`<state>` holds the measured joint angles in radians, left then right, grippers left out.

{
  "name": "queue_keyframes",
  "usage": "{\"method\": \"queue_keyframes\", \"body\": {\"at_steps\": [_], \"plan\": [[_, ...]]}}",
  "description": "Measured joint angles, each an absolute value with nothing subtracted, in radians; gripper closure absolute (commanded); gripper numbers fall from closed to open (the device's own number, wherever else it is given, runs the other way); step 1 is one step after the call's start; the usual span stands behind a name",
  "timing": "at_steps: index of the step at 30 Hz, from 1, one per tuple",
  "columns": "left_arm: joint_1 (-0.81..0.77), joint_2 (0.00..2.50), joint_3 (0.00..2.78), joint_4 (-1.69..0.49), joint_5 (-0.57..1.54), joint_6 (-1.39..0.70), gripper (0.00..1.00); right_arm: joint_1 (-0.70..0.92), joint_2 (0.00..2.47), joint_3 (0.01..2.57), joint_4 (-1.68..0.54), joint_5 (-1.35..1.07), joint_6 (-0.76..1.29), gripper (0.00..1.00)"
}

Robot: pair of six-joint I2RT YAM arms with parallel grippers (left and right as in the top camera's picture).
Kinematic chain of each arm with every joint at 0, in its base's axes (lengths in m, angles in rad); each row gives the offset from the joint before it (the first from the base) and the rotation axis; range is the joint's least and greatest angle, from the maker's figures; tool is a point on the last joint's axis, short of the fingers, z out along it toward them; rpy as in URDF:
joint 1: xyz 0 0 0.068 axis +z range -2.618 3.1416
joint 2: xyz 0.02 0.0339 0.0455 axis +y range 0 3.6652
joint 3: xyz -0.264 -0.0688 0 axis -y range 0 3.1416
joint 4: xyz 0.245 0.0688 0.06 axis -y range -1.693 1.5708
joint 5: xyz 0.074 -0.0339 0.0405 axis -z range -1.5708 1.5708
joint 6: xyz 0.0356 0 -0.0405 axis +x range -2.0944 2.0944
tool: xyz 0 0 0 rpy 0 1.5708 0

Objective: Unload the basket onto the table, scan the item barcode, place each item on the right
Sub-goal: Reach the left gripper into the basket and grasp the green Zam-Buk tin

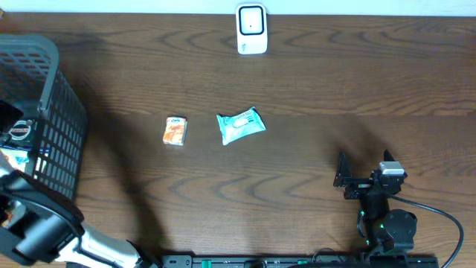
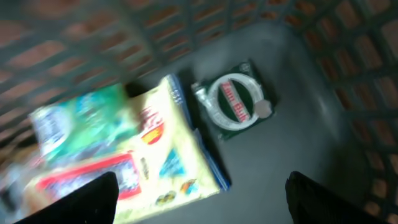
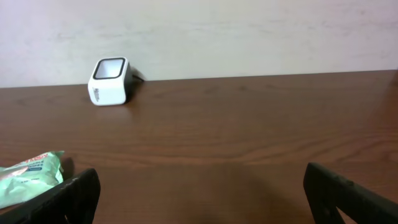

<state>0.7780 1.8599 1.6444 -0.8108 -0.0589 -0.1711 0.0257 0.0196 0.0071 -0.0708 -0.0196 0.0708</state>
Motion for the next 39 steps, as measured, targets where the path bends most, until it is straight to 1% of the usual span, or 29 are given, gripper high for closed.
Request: {"method": "queue_keyframes", "body": {"at_steps": [1, 2, 3, 11, 15, 16, 17, 21, 32, 34, 39], "plan": [[0.778, 1.884, 1.644, -0.787, -0.042, -0.141, 0.12, 0.026, 0.02, 0.007, -0.071, -0.02, 0.071, 0.01], [0.778, 1.902, 1.644, -0.772, -0.03, -0.121, 0.07, 0.026, 0.02, 0.007, -0.071, -0.019, 0.071, 0.01], [0.778, 1.926, 1.644, -0.752, -0.02, -0.101, 0.07, 0.026, 0.02, 0.007, -0.071, -0.02, 0.071, 0.01], [0.778, 2.082, 1.644, -0.681, 0.003, 0.086, 0.07, 0.026, 0.02, 0.007, -0.071, -0.02, 0.071, 0.01], [0.778, 2.1, 1.644, -0.616, 0.006, 0.164, 0.05, 0.026, 0.02, 0.007, -0.071, -0.02, 0.071, 0.01], [0.778, 2.1, 1.644, -0.599, 0.006, 0.186, 0.04, 0.026, 0.02, 0.007, -0.071, -0.02, 0.071, 0.01], [0.778, 2.1, 1.644, -0.588, 0.006, 0.209, 0.05, 0.026, 0.02, 0.007, -0.071, -0.02, 0.071, 0.01], [0.778, 2.1, 1.644, -0.577, 0.006, 0.289, 0.05, 0.026, 0.02, 0.007, -0.071, -0.02, 0.071, 0.01], [0.778, 2.151, 1.644, -0.592, 0.059, 0.346, 0.06, 0.026, 0.02, 0.007, -0.071, -0.02, 0.071, 0.01], [0.778, 2.157, 1.644, -0.599, 0.062, 0.348, 0.09, 0.026, 0.02, 0.007, -0.071, -0.02, 0.071, 0.01], [0.778, 2.158, 1.644, -0.601, 0.068, 0.354, 0.33, 0.026, 0.02, 0.007, -0.071, -0.02, 0.071, 0.01]]}}
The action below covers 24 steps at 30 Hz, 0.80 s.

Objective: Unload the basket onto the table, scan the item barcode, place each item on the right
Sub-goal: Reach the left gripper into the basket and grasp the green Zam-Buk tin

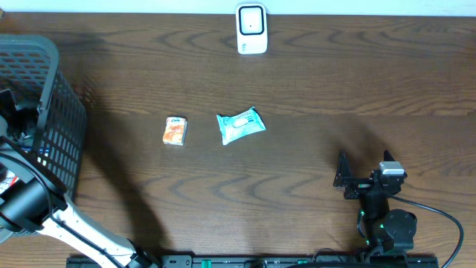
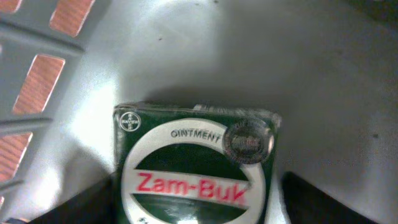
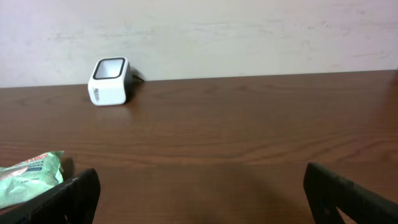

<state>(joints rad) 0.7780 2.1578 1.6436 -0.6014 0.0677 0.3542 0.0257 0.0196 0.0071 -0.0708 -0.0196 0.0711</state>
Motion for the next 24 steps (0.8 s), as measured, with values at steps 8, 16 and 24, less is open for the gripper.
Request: {"method": "queue_keyframes", "body": {"at_steps": [8, 16, 24], "plan": [[0.778, 2.158, 1.644, -0.604, 0.073, 0.356, 0.43, 0.026, 0.02, 0.007, -0.071, -0.02, 0.071, 0.01], [0.778, 2.147, 1.643, -0.611, 0.073, 0.356, 0.44, 0.026, 0.02, 0.007, -0.071, -0.02, 0.071, 0.01], [0.778, 1.945, 1.64, -0.618, 0.076, 0.329, 0.46, 0.026, 0.02, 0.007, -0.071, -0.02, 0.071, 0.01]]}}
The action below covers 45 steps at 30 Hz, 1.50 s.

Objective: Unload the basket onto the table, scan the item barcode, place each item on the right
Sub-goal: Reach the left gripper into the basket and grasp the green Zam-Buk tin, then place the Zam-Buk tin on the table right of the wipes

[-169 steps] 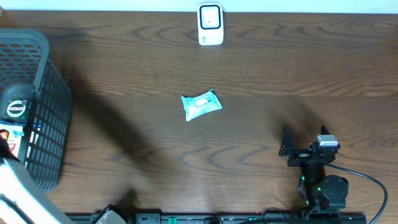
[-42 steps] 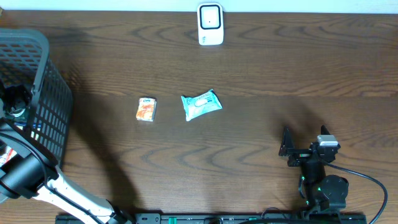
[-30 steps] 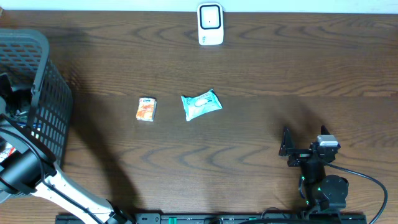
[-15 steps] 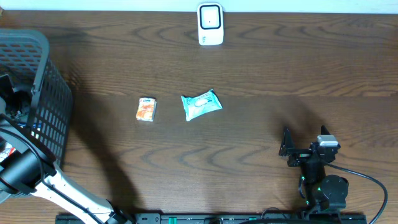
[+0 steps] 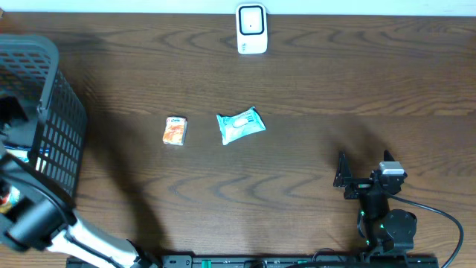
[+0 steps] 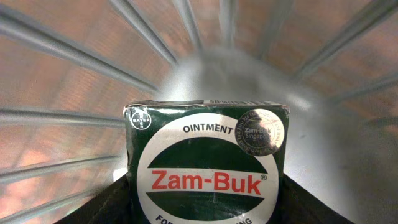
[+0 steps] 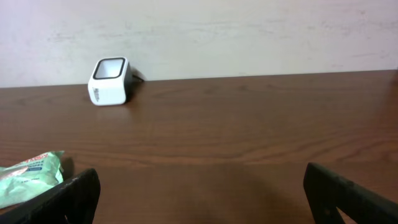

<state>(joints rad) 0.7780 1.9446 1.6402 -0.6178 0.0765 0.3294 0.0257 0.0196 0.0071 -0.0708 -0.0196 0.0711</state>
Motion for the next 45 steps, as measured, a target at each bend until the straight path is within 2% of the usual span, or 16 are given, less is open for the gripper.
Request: {"method": "queue_keyframes", "body": {"at_steps": [7, 15, 20, 25, 30, 36, 41, 45], "plan": [[0.778, 1.71, 1.64, -0.587, 0.095, 0.225, 0.45, 0.026, 0.02, 0.007, -0.071, -0.019, 0.071, 0.01], [0.75, 1.431, 1.639, -0.519, 0.271, 0.054, 0.48, 0.026, 0.02, 0.007, -0.071, -0.02, 0.071, 0.01], [0.592, 1.27, 1.639, -0.588, 0.318, -0.034, 0.49, 0.026, 0.02, 0.007, -0.07, -0.019, 0.071, 0.01], [0.319, 1.211, 1.64, -0.785, 0.341, -0.067, 0.56, 0.026, 0.02, 0.007, -0.07, -0.02, 0.071, 0.01], [0.035, 1.275, 1.639, -0.945, 0.346, -0.08, 0.56, 0.026, 0.02, 0.007, -0.07, -0.02, 0.071, 0.01], [-0.217, 1.458, 1.639, -0.957, 0.35, -0.083, 0.56, 0.026, 0.02, 0.007, -0.071, -0.019, 0.071, 0.01], [-0.363, 1.673, 1.639, -0.881, 0.351, -0.104, 0.56, 0.026, 0.02, 0.007, -0.071, -0.02, 0.071, 0.01], [-0.455, 1.876, 1.637, -0.73, 0.334, -0.234, 0.56, 0.026, 0.02, 0.007, -0.071, -0.019, 0.071, 0.01]]}}
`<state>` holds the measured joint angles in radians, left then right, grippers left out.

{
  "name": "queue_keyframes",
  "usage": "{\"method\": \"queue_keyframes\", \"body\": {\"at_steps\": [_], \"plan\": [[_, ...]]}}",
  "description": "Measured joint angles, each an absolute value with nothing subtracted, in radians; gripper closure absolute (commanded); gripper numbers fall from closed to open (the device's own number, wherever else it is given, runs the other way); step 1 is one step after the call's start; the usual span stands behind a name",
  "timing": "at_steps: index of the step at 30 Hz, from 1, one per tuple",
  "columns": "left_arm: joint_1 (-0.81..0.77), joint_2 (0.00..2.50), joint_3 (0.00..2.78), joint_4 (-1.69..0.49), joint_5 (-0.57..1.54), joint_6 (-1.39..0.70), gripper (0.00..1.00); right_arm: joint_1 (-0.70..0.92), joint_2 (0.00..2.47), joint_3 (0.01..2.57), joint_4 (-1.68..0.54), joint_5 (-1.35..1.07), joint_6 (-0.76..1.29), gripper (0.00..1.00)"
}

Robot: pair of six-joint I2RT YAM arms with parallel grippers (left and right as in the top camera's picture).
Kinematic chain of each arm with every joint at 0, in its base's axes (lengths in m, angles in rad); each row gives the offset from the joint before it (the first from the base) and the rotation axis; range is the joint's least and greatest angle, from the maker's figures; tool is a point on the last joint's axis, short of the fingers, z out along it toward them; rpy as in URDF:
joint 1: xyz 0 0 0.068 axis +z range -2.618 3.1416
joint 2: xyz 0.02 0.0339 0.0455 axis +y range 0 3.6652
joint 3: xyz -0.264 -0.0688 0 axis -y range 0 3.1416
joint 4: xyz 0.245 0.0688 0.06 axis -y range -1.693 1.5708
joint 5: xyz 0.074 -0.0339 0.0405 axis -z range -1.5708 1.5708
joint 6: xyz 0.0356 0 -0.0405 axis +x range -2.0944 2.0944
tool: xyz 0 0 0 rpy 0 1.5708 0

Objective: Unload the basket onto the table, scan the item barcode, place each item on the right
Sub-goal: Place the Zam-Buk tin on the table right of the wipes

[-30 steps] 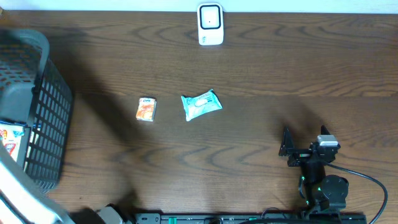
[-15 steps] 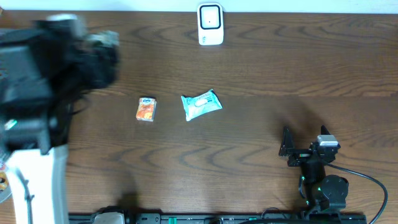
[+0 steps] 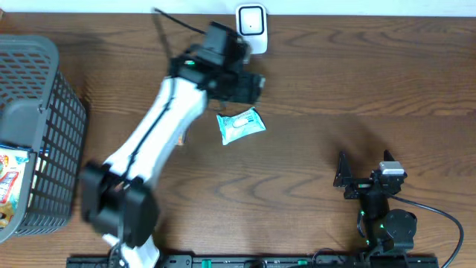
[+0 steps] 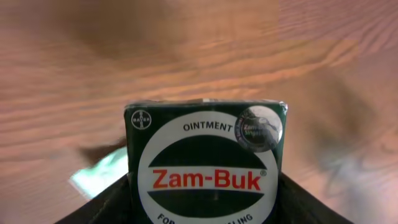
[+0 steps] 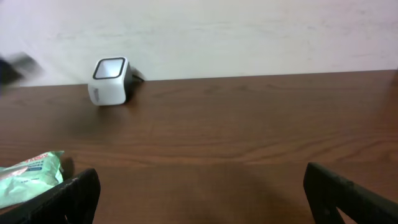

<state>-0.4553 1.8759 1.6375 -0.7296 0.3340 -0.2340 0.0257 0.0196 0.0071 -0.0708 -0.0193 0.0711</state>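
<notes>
My left gripper [image 3: 250, 85] is shut on a dark green Zam-Buk ointment box [image 4: 206, 167], held in the air over the table's back middle. It hangs just in front of the white barcode scanner [image 3: 251, 29] and above the teal packet [image 3: 240, 125]. The box's printed face fills the left wrist view, and no barcode shows on it. In the right wrist view the scanner [image 5: 110, 81] stands at the far left. My right gripper [image 5: 202, 199] rests open and empty at the front right.
A grey mesh basket [image 3: 49, 97] stands at the left edge with colourful packets [image 3: 10, 179] inside. The left arm [image 3: 160, 126] stretches across the table and hides the small orange packet. The teal packet [image 5: 28, 177] lies left of my right gripper.
My left gripper was inside the basket, shut on the Zam-Buk box. It now holds the box over the table near the scanner. The right arm has not moved.
My left gripper hung open over the packets and the Zam-Buk box on the basket floor. Then it was down close around the box, then shut on it and raised among the basket bars. Now it holds the box by the scanner.
</notes>
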Motion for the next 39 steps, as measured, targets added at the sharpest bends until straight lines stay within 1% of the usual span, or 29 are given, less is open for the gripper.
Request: {"method": "queue_keyframes", "body": {"at_steps": [5, 10, 13, 14, 15, 16, 17, 22, 28, 32, 35, 39], "plan": [[-0.523, 2.016, 1.637, -0.606, 0.331, -0.325, 0.56, 0.026, 0.02, 0.007, -0.071, -0.02, 0.071, 0.01], [-0.581, 2.072, 1.637, -0.603, 0.31, -0.398, 0.55, 0.026, 0.02, 0.007, -0.071, -0.02, 0.071, 0.01], [-0.611, 2.072, 1.637, -0.614, 0.282, -0.425, 0.43, 0.026, 0.02, 0.007, -0.071, -0.02, 0.071, 0.01], [-0.62, 2.072, 1.637, -0.619, 0.274, -0.43, 0.37, 0.026, 0.02, 0.007, -0.071, -0.02, 0.071, 0.01], [-0.63, 2.072, 1.637, -0.625, 0.266, -0.435, 0.28, 0.026, 0.02, 0.007, -0.071, -0.02, 0.071, 0.01], [-0.641, 2.072, 1.637, -0.627, 0.26, -0.443, 0.08, 0.026, 0.02, 0.007, -0.071, -0.02, 0.071, 0.01], [-0.649, 2.072, 1.637, -0.626, 0.255, -0.451, 0.02, 0.026, 0.02, 0.007, -0.071, -0.019, 0.071, 0.01], [-0.681, 2.072, 1.637, -0.628, 0.248, -0.453, 0.03, 0.026, 0.02, 0.007, -0.071, -0.02, 0.071, 0.01], [-0.651, 2.068, 1.64, -0.659, 0.249, -0.448, 0.02, 0.026, 0.02, 0.007, -0.071, -0.019, 0.071, 0.01], [-0.548, 1.986, 1.66, -0.736, 0.247, -0.425, 0.02, 0.026, 0.02, 0.007, -0.071, -0.02, 0.071, 0.01], [-0.422, 1.845, 1.705, -0.781, 0.245, -0.377, 0.02, 0.026, 0.02, 0.007, -0.071, -0.02, 0.071, 0.01], [-0.181, 1.596, 1.757, -0.795, 0.237, -0.331, 0.02, 0.026, 0.02, 0.007, -0.071, -0.02, 0.071, 0.01]]}}
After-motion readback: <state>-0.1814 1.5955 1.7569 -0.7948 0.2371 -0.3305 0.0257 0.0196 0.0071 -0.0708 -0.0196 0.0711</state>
